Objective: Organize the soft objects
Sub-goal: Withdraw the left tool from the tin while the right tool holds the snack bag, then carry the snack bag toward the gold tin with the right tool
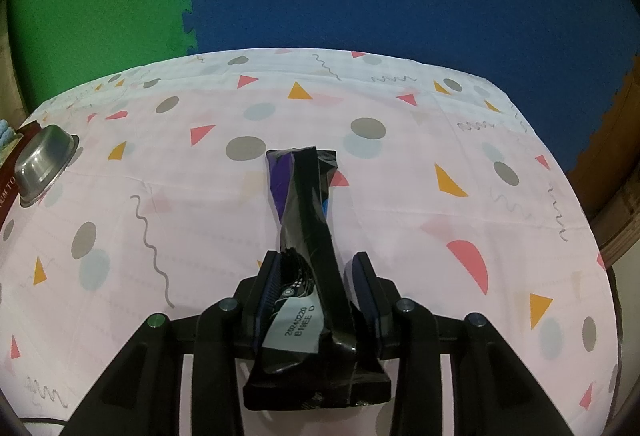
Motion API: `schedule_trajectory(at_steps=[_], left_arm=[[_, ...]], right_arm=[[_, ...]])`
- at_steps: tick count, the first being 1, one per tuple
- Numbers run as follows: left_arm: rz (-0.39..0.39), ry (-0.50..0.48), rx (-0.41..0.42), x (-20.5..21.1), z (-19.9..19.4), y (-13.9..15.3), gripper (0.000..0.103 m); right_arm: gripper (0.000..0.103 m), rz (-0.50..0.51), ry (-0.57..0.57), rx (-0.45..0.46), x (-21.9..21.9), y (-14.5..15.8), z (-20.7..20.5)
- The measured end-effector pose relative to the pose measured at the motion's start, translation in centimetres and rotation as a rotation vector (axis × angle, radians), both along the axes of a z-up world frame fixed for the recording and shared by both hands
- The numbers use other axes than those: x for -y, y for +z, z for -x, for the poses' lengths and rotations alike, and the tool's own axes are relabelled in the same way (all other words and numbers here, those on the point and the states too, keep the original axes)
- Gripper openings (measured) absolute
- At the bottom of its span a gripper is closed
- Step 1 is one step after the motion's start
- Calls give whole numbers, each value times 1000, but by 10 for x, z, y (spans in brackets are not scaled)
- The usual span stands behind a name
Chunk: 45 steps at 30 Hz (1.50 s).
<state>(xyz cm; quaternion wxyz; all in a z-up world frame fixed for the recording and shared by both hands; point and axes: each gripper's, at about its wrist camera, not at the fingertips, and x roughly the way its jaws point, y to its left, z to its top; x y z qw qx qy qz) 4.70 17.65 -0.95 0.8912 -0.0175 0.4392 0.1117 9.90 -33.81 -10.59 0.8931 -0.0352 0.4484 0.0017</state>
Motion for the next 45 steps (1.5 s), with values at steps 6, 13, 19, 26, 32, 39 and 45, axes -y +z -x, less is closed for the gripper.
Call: schedule_trajectory(at_steps=[6,13,19,26,32,39,45], left_arm=[[-15,63,27,-9,14,-3,77],[-60,115,61,-15,26,-3,77],[-52,153,83,-21,35,-4,78],[-39,168,84,-28,44,-9,78],[-30,193,82,-35,47,-13,78],[-19,207,83,-39,50,-14,78],[-21,224,74,-47,52,-18,80]], right_arm=[[36,5,-33,-1,-2,1,1],[36,-7,-37,-8,-15,5,6],[35,-37,-6,5,-38,18,10],[36,-35,41,12,-66,30,11],[35,-28,81,16,-92,39,12],[35,-26,130,23,-123,47,12],[36,-38,168,37,-151,56,15]])
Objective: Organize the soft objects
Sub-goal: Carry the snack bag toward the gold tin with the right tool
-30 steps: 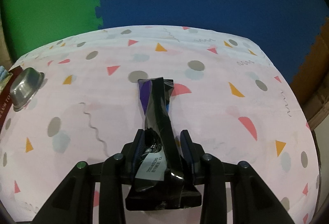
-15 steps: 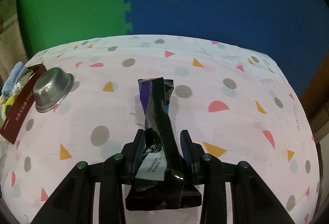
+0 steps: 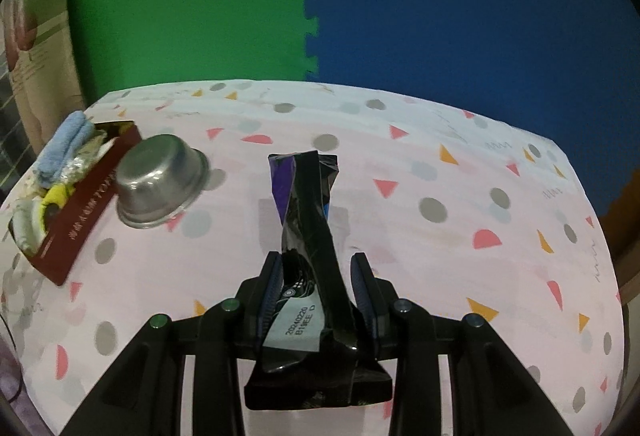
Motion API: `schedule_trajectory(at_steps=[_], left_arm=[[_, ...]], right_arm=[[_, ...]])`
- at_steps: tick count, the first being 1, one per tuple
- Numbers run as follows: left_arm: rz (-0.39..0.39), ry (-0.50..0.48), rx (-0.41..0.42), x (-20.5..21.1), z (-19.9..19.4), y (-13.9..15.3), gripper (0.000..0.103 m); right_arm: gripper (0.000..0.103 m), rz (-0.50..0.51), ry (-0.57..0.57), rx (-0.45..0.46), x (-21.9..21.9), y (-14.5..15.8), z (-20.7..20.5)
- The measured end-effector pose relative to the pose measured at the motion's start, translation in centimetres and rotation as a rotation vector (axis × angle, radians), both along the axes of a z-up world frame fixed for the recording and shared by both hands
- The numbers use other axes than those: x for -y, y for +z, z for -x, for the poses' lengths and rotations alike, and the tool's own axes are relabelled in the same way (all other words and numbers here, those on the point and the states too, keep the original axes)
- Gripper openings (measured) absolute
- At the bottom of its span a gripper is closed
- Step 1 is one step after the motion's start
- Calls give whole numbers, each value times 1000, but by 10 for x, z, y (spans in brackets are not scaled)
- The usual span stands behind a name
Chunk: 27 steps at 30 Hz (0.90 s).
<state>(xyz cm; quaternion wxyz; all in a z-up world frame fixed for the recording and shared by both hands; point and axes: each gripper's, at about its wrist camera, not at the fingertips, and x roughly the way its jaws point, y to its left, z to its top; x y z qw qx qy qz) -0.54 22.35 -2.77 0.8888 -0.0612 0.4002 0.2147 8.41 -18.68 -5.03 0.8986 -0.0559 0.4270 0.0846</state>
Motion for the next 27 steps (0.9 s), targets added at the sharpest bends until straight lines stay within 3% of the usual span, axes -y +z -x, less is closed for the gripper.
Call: schedule_trajectory(at_steps=[27], left_arm=[[-10,50,-25,-16,1,-10,81]], right_arm=[[35,-22,188,42,-105,28,4]])
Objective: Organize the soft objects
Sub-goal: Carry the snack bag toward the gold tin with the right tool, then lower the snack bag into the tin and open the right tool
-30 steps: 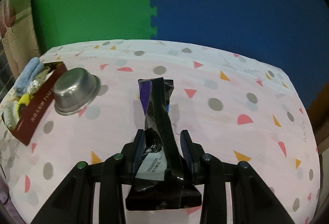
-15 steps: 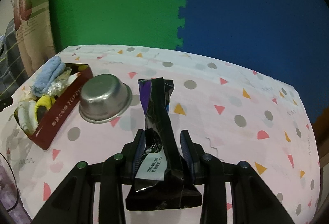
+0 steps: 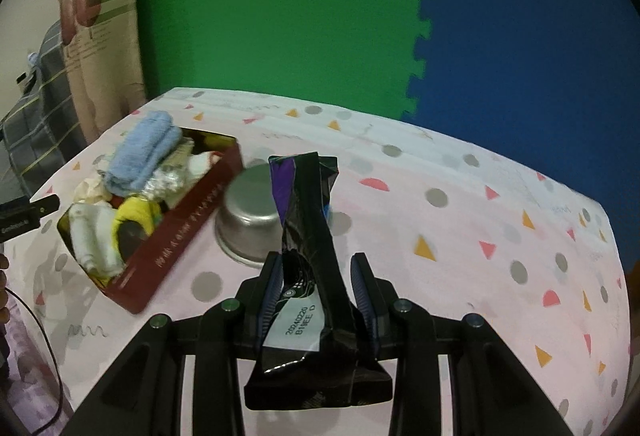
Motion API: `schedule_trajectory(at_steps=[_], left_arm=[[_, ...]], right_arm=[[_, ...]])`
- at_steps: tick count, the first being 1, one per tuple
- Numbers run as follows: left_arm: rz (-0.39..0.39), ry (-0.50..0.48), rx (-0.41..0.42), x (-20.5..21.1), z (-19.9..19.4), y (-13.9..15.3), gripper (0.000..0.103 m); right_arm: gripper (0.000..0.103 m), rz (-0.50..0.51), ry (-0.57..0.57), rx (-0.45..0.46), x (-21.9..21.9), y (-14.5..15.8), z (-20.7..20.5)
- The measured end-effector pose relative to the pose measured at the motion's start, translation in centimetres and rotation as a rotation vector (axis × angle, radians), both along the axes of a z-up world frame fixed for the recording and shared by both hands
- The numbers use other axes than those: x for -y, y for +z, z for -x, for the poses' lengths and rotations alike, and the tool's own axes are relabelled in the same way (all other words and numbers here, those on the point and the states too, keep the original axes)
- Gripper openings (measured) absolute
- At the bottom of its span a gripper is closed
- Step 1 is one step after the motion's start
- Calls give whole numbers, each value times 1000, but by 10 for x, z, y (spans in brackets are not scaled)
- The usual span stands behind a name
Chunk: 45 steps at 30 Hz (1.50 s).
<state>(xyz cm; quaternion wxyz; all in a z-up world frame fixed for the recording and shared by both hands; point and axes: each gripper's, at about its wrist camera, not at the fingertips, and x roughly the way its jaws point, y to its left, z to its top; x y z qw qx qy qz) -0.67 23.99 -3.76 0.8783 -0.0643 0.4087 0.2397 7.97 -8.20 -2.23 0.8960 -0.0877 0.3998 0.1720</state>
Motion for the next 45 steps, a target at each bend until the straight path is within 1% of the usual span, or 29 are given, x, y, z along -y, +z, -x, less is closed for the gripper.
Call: schedule_trajectory(at_steps=[9,13,17,24,31,36,45], left_arm=[[4,8,6,-5,1,2,82],[23,30,11,-14,3,3,84],[41,56,14,-23,5,2,84],[38,84,17,-31,8,3,84],[22,105,17,-38,11,6,84],[51,126,22,-46,13,6,84],[56,139,21,-50,14,5,84]], right_arm=[[35,1,71,2,-41,5,2],[35,1,100,6,-59,7,2],[35,-2,121,9,-75,9,3],[35,-4,171,7,-103,12,3],[35,-11,217,-11,-132,7,4],[36,-18,246,-20,-153,4,4],[36,-23,303,-38,-189,-8,7]])
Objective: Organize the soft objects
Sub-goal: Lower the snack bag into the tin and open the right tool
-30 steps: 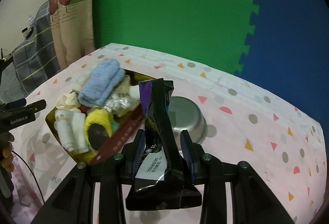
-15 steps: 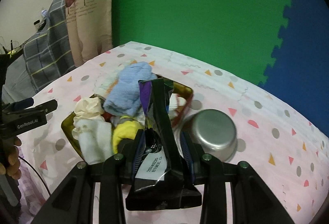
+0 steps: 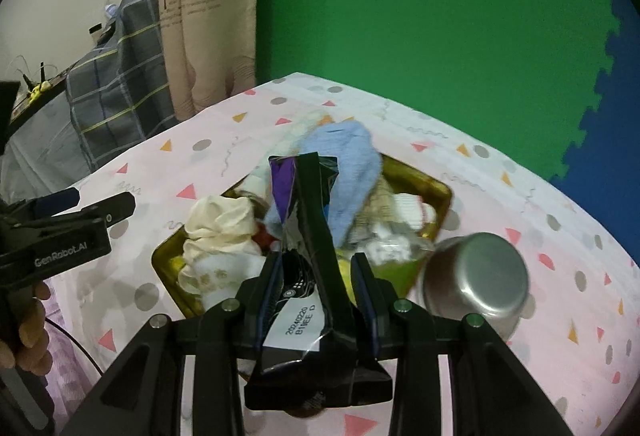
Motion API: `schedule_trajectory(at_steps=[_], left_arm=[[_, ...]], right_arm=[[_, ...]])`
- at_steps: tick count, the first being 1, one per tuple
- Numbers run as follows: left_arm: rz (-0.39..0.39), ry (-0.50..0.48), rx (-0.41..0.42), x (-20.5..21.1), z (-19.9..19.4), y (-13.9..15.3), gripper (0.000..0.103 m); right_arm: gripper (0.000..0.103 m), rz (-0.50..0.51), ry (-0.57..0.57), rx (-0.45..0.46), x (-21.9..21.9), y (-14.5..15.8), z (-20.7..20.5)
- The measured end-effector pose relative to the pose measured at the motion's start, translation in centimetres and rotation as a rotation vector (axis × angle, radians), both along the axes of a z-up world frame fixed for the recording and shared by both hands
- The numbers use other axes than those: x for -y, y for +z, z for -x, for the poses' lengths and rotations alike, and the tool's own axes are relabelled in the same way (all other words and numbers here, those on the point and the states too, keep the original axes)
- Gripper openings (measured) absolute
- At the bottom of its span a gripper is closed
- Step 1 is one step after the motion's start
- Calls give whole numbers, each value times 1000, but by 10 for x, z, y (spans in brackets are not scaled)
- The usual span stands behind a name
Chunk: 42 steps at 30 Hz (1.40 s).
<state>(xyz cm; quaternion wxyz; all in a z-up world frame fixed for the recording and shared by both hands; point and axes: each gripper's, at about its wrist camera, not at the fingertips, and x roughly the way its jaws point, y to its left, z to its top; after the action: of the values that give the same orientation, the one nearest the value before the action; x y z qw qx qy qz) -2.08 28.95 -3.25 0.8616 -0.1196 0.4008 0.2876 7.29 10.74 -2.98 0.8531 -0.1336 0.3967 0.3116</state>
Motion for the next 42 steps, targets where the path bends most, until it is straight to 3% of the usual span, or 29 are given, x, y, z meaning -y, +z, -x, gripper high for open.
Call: schedule_trajectory(at_steps=[18,24,42], left_arm=[[-10,-20,-4,5,-1,-1,84],[-20,-29,-1,8,-2,1,84],[-46,-49,2,18,-4,6,85]], right_arm=[[37,24,13,-31,-22,-25,-3],[54,28,-3,-14,-19,-19,-2],[63,-18,-57,30,16,9,36]])
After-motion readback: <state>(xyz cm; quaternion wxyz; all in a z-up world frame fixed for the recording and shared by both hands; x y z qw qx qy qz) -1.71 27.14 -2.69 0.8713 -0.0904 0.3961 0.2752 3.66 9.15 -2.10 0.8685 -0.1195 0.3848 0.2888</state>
